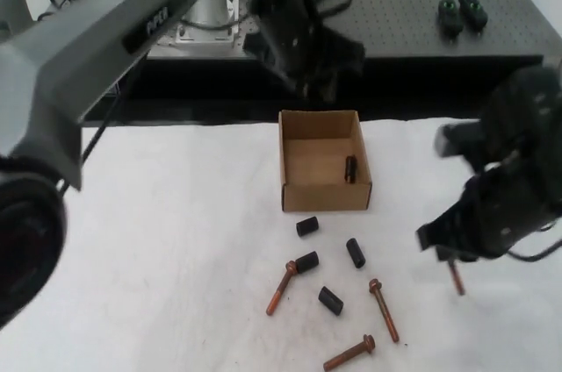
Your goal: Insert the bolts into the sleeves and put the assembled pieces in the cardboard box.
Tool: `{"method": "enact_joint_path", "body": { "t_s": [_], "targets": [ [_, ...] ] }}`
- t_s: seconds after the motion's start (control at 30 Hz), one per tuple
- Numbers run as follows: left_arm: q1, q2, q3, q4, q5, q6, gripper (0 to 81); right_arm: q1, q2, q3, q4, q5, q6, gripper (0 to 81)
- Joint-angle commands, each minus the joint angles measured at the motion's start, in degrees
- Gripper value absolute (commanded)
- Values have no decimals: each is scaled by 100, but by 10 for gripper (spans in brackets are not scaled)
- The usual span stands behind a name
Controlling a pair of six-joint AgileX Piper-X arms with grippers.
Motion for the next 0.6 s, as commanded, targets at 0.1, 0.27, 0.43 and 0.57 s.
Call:
{"method": "enact_joint_path", "body": {
  "t_s": [0.1,0.27,0.43,0.57],
  "targets": [
    [-707,-185,1006,110,-365,551,345,-294,-676,-28,612,-147,6,5],
    [-1016,-91,1389,-271,-680,716,381,-403,-967,-28,769,-147,6,5],
    [-1036,77,1414,-897,-252,-205,381,-401,-1002,-28,994,-147,6,5],
    [-980,190,1388,-538,-333,92,381,-401,-1017,-28,1024,-147,-7,5]
  ]
}}
